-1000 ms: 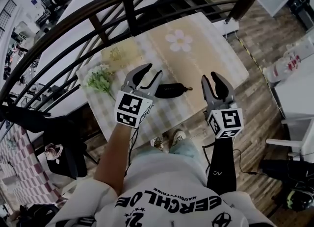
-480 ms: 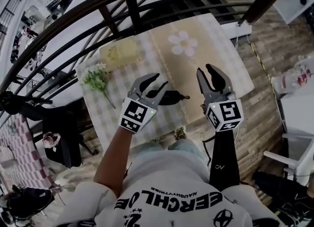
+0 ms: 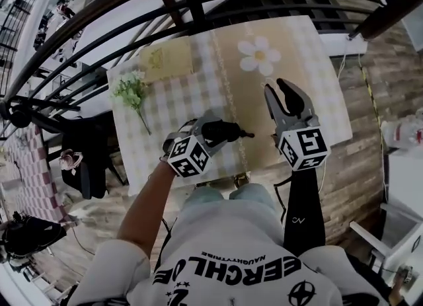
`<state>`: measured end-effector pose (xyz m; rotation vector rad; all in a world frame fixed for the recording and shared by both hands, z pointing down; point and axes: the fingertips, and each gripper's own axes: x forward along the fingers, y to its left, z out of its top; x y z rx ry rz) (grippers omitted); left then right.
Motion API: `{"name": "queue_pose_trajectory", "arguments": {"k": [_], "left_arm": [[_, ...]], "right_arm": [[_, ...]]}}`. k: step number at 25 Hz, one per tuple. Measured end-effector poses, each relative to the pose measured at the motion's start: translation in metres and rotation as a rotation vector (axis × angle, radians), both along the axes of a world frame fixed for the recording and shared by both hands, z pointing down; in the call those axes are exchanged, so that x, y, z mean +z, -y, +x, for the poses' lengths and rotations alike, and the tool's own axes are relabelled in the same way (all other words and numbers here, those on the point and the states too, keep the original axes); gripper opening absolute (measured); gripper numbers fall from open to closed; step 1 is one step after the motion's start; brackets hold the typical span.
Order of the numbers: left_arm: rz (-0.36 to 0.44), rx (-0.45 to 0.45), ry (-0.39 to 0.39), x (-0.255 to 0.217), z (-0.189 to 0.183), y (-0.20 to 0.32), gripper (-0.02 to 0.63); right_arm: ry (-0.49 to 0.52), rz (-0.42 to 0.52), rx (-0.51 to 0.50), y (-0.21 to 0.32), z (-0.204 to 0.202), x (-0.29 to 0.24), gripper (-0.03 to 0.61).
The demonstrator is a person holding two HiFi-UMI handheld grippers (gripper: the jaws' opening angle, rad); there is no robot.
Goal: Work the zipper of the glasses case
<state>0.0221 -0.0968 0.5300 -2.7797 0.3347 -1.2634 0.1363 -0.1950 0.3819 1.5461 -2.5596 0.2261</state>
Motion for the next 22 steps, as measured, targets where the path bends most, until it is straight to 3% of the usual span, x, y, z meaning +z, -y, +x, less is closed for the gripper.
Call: {"name": "queue_pose_trajectory", "arguments": {"k": [5, 10, 13, 17, 19, 22], "left_arm": [[0.010, 0.090, 0.215, 0.045, -0.001, -0.007, 0.359], [0.015, 0.058, 0.348, 0.080, -0.001, -0.009, 0.367], [0.031, -0.084, 0.323, 0.083, -0.004, -0.006, 0.374], [-0.012, -0.482, 0.180, 0.078, -0.016, 0.022, 0.371], [-0.023, -0.547, 0.152, 0.078, -0.017, 0.027, 0.374], [-0.041, -0.540, 0.139, 0.078, -0.017, 0.027, 0.374]], "right_arm": [[0.010, -0.015, -0.045, 0.006, 0.010, 0.008, 0.149], [0.002, -0.013, -0.083, 0.007, 0.021, 0.008, 0.149], [0.001, -0.006, -0.098, 0.010, 0.027, 0.006, 0.149], [-0.002, -0.011, -0.118, 0.014, 0.028, 0.007, 0.146], [-0.007, -0.021, -0.138, 0.015, 0.023, 0.010, 0.146], [-0.016, -0.055, -0.192, 0.016, 0.009, 0.024, 0.144]]}}
